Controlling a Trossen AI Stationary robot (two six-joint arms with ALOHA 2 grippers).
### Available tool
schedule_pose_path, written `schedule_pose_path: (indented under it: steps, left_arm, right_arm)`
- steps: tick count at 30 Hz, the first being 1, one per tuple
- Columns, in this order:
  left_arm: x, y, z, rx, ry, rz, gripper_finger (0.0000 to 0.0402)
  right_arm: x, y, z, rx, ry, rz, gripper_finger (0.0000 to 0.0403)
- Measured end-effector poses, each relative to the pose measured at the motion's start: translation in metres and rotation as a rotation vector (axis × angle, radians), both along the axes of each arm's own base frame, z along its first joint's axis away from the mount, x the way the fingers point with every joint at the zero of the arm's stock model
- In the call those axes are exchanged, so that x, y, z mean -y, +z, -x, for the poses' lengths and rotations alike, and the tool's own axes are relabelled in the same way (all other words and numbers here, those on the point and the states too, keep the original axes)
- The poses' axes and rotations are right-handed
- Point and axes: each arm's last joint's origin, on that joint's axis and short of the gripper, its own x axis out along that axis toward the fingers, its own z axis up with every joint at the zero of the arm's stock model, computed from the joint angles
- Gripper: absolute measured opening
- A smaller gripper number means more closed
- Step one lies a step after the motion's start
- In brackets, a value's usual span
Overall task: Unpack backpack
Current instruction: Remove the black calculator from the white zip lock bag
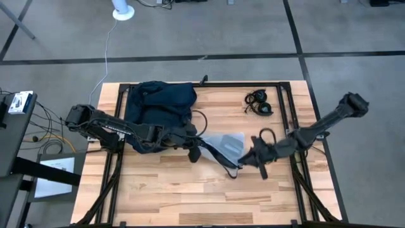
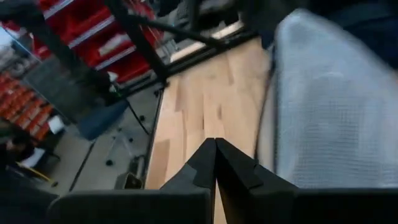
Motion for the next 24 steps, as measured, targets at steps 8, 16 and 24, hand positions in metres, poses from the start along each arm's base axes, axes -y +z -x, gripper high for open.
schedule_pose_path:
  steps: [8, 16, 24]
  left_arm:
    - [-0.008, 0.000, -0.001, 0.009, 0.062, 0.013, 0.0000]
    - [-0.013, 0.000, -0.001, 0.009, 0.096, -0.008, 0.0000]
    - [-0.005, -0.006, 0.002, -0.088, -0.176, 0.056, 0.0000]
  right_arm:
    - [-0.026, -0.049, -0.031, -0.115, -0.035, 0.033, 0.0000]
    - [-0.012, -0.053, -0.097, -0.120, -0.174, 0.084, 0.0000]
    - [0.001, -0.050, -0.112, -0.156, -0.276, 0.091, 0.0000]
